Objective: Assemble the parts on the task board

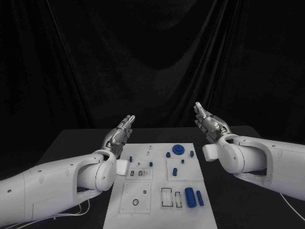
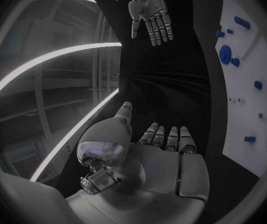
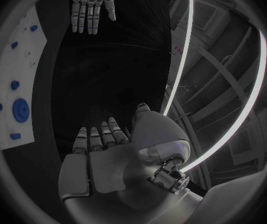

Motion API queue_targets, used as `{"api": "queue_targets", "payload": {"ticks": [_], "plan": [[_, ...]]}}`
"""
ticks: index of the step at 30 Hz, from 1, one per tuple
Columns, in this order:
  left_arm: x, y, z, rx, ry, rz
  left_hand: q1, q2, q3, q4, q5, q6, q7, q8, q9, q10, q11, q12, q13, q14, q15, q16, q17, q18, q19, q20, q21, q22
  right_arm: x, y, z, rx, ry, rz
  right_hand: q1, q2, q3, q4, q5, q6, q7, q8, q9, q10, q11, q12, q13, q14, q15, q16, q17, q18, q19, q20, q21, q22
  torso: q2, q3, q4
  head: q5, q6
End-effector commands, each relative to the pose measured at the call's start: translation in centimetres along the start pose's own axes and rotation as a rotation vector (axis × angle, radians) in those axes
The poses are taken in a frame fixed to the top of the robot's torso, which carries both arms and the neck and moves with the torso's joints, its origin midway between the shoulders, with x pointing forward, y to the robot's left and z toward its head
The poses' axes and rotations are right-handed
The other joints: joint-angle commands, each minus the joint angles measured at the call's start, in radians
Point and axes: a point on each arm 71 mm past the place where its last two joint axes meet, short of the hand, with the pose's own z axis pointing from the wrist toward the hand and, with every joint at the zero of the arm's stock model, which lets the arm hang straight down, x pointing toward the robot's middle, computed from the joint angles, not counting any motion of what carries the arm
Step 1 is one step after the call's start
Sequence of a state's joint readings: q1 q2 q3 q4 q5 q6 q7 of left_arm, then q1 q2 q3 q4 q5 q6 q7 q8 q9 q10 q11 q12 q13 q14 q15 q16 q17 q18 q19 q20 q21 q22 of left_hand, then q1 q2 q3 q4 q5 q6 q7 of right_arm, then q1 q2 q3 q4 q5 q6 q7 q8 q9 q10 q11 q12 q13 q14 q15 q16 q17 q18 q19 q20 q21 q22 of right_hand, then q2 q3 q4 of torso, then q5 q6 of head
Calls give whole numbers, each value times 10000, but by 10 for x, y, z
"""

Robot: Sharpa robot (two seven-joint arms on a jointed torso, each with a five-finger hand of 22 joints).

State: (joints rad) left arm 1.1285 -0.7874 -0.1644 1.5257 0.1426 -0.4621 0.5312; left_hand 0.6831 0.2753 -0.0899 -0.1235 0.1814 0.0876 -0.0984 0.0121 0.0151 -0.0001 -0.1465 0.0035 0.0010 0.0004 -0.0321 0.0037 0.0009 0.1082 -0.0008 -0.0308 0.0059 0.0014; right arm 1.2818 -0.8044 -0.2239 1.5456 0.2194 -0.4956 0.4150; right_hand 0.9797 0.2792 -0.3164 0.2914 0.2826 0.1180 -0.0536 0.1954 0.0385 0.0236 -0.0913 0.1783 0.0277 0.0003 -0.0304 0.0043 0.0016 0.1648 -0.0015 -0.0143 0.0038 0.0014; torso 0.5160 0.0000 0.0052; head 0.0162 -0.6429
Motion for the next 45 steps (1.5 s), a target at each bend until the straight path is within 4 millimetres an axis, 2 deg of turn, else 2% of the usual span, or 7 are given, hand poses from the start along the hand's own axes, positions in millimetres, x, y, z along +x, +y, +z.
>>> {"api": "queue_targets", "payload": {"ticks": [1, 29, 34, 36, 38, 42, 45], "plan": [[6, -4, 1, 216, 1255, -1882, -36, 191, 18, -93, 11, 10, -107, 40, 11, 1, -103, -35, -10, -4, -1081, -37, -9, 92, 8, -613, -59, -14, 5, -3, 0, 1097, 965, 1340, 76, -4, -70, -4, -67, 29, 39, 65, 4, -48, -13, 27, 4, -3, -906, -43, -16, 101, 15, 37, -38, -14, -5, 2, 3, 0, 0], [-28, -12, 3, 1559, 1879, -920, -101, 172, -249, -761, -162, 383, 2, 84, 51, 1, 26, -35, -10, -4, -353, -37, -9, 431, 8, 447, -59, -14, -15, 1, 3, 1131, 1806, 1196, 223, -112, -220, -7, -501, -29, 670, 487, -15, -36, 733, 351, 17, -3, -59, -43, -16, 136, 15, 1086, -38, -14, 91, 6, -31, -27, -272], [-34, -13, 2, 1643, 1835, -607, 525, 160, -594, -495, 36, 993, 476, 206, 132, 124, 583, 7, 30, -4, 394, -37, -9, 556, 8, 1362, -59, -14, -16, 5, 5, 808, 2402, -150, 381, -261, -244, -30, -711, 70, 1068, 486, -18, 118, 1676, 649, 46, 79, 1168, -5, 22, 18, 15, 1966, -38, -14, 86, -6, -34, -58, -338], [-37, -14, 1, 1714, 1864, -346, 832, 154, -762, -254, 138, 1272, 689, 280, 159, 374, 885, 103, 101, -4, 540, -37, -9, 652, 8, 1614, -59, -14, -16, 8, 6, 678, 2737, -1016, 1192, -557, -99, -346, -311, 608, 1295, 888, 54, 587, 2659, 1479, 160, 570, 2413, 247, 192, -212, 119, 2934, 42, 51, 87, -6, -44, -53, -445], [-41, -15, -1, 1814, 1921, -14, 1473, 73, -1112, 424, 374, 1622, 838, 368, 190, 628, 1139, 313, 169, -4, 663, -37, -9, 715, 60, 1840, -9, 21, -14, 13, 9, 506, 3181, -2351, 2662, -932, 194, -908, 381, 1317, 1564, 1217, 97, 1598, 3266, 2906, 293, 2225, 2660, 1120, 612, -323, 1519, 3144, 876, 546, 91, -5, -39, -63, -515], [-50, -18, -7, 1968, 1978, 471, 3378, -154, -1777, 2628, 853, 1788, 950, 362, 208, 701, 1252, 494, 195, 5, 728, -29, -4, 725, 128, 1928, 31, 46, -11, 24, 13, 110, 4010, -6081, 3652, -1180, 352, -1271, 493, 1765, 1621, 1122, 104, 2619, 3300, 4015, 358, 5070, 2801, 2398, 1169, -443, 5547, 3034, 2800, 1469, 100, -9, -40, -67, -699], [-55, -20, -12, 1999, 1973, 612, 4408, -381, -1914, 3975, 888, 1847, 952, 353, 204, 721, 1315, 592, 200, 33, 801, -11, 10, 732, 165, 1980, 56, 62, -7, 34, 17, -280, 4339, -9068, 4519, -1302, 548, -1568, 344, 2960, 1748, 1134, 158, 4108, 3147, 4154, 319, 8165, 2052, 3200, 1488, 161, 8396, 2896, 3518, 1609, 108, -13, -46, -67, -864]]}}
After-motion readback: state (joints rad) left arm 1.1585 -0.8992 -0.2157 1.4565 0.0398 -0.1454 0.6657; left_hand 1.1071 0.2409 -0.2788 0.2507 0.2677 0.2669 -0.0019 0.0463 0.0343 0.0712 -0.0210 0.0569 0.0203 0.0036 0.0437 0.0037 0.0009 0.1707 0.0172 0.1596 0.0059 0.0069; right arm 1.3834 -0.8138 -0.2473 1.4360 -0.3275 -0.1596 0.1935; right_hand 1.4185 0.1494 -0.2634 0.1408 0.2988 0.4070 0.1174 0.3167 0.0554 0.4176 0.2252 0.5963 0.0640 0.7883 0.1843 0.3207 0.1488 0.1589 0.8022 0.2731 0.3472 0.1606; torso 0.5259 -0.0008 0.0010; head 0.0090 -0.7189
